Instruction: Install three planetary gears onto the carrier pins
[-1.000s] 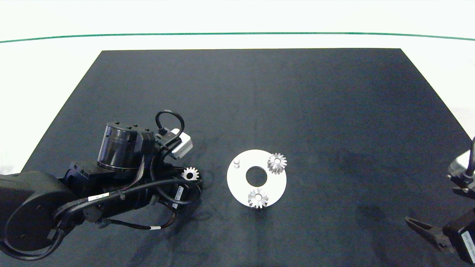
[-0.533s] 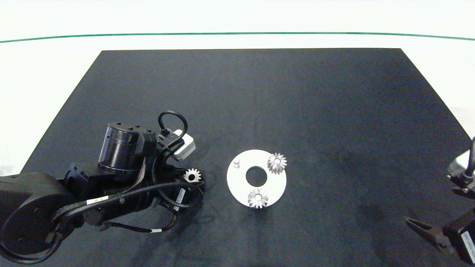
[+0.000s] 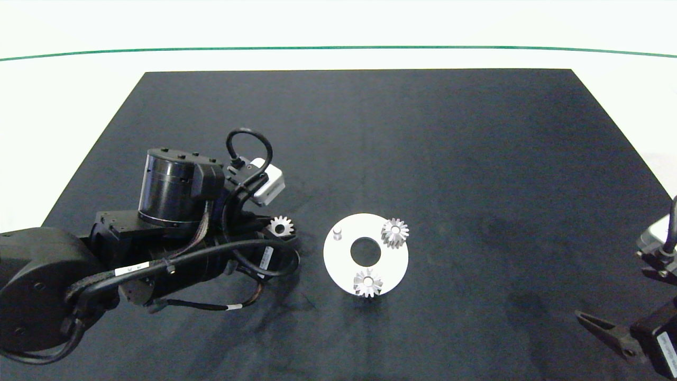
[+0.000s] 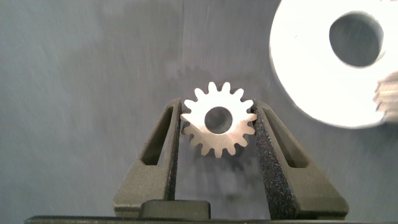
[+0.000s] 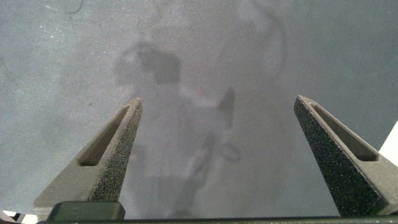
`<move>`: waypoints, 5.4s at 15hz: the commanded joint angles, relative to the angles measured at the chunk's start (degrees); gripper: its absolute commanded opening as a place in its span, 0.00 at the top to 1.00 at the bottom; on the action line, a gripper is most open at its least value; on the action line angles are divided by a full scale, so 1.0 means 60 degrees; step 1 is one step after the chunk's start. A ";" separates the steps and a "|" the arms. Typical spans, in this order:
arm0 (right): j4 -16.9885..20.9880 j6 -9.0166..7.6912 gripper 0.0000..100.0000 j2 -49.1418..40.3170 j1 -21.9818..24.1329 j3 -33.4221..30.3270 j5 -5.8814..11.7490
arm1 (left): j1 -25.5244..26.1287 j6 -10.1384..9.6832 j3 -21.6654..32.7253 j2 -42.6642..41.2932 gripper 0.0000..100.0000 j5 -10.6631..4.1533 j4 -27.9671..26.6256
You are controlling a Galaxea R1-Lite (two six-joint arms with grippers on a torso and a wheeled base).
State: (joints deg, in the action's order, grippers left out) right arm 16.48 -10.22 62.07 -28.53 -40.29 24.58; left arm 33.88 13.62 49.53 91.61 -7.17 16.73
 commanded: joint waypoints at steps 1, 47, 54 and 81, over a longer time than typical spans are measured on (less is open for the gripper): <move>0.0022 -0.0011 0.00 -0.0165 -0.0036 -0.0023 0.0035 | 0.0594 0.0265 0.0578 0.0303 1.00 -0.0651 -0.0151; 0.0095 -0.0363 0.00 -0.1410 -0.0226 -0.0287 0.0035 | 0.2117 0.0440 0.3376 0.1855 1.00 -0.1603 -0.2392; 0.0095 -0.0363 0.00 -0.1410 -0.0226 -0.0258 0.0020 | 0.1912 0.0572 0.3273 0.1855 1.00 -0.1603 -0.2407; 0.0095 -0.0363 0.00 -0.1425 -0.0226 -0.0258 0.0035 | 0.1942 0.0558 0.3361 0.2119 0.00 -0.1603 -0.2319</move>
State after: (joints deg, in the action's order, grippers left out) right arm 16.94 -12.31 53.44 -29.79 -41.81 24.64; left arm 45.59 16.86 69.56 104.38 -16.55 2.41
